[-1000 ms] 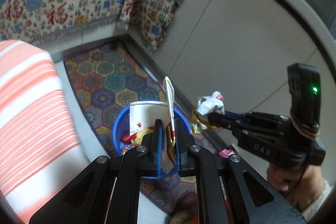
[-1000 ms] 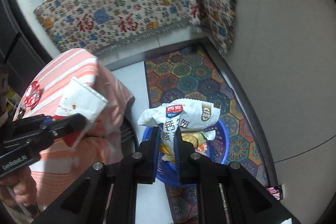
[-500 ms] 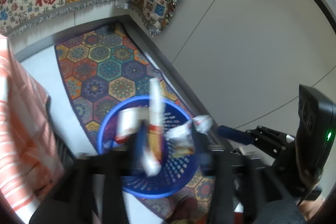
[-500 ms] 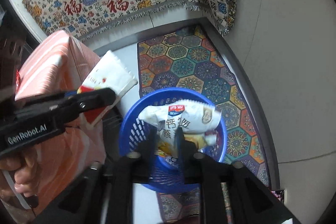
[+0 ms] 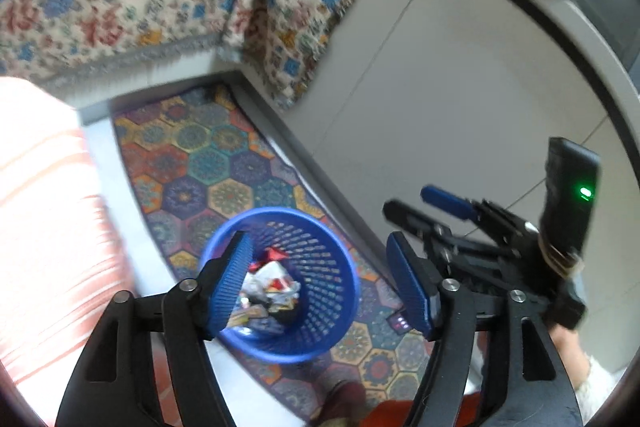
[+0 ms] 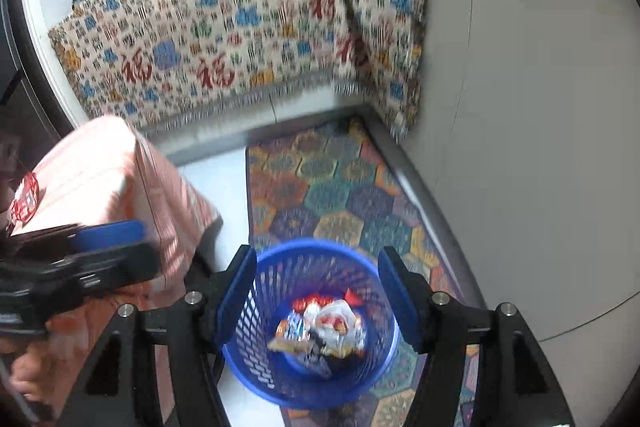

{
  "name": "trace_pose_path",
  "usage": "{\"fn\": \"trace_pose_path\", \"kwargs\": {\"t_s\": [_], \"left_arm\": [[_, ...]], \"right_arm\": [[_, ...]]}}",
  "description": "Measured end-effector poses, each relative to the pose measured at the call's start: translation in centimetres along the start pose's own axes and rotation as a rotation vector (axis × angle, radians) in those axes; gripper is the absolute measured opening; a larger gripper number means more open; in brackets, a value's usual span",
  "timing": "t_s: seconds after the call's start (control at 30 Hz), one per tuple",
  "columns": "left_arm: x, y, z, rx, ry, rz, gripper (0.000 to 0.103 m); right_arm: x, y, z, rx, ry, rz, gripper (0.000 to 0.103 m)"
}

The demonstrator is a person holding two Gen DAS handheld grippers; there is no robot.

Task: Collect trash
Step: 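Carry the cup and oat bag over the blue wastebasket and open both grippers, then return both tools to the table above the remaining trash, then grasp the gold foil package with the left gripper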

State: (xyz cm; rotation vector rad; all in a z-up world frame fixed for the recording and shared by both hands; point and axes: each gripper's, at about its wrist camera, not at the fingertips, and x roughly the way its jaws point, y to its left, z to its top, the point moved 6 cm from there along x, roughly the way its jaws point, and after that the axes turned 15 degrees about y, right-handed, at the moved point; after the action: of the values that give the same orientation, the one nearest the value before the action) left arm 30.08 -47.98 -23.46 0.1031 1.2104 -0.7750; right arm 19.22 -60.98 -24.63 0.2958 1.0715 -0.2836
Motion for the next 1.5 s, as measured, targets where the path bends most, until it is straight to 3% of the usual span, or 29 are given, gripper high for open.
{"fn": "trace_pose_path", "kwargs": {"t_s": [0.2, 0.33, 0.47, 0.67, 0.83, 0.87, 0.97, 1.03, 1.2, 1.5], "left_arm": [[-7.4, 4.6, -6.3, -0.052, -0.023, 0.124, 0.085], [-11.5, 11.8, -12.8, -0.149, -0.002, 0.296, 0.085], [-15.1, 19.8, -18.7, -0.256, 0.017, 0.452, 0.085], [-18.9, 28.1, -23.6, -0.375, -0.004, 0.551, 0.085], [-21.0, 32.7, -24.9, -0.421, -0.035, 0.594, 0.096], [-21.1, 33.5, -24.9, -0.424, -0.036, 0.595, 0.101], [-21.4, 35.4, -24.6, -0.425, -0.056, 0.591, 0.103], [-21.6, 36.3, -23.9, -0.427, -0.056, 0.595, 0.103], [-22.0, 39.3, -22.2, -0.418, -0.057, 0.576, 0.103], [-21.4, 41.6, -18.7, -0.386, -0.052, 0.565, 0.103]], "right_arm": [[-3.3, 4.0, 0.5, -0.12, -0.11, -0.073, 0.065], [-5.3, 9.3, -0.5, -0.192, -0.143, -0.019, 0.065], [-6.2, 16.5, -2.3, -0.3, -0.117, 0.031, 0.066], [-6.3, 30.9, -6.4, -0.47, 0.003, 0.168, 0.067], [-3.4, 40.2, -8.6, -0.534, 0.105, 0.194, 0.067], [-2.6, 41.4, -8.9, -0.544, 0.115, 0.187, 0.067], [-0.1, 43.9, -9.4, -0.554, 0.153, 0.148, 0.068], [0.8, 44.9, -9.0, -0.555, 0.125, 0.108, 0.074], [2.0, 45.9, -7.7, -0.509, 0.114, 0.11, 0.089], [2.9, 46.5, -7.0, -0.498, 0.123, 0.099, 0.094]]}}
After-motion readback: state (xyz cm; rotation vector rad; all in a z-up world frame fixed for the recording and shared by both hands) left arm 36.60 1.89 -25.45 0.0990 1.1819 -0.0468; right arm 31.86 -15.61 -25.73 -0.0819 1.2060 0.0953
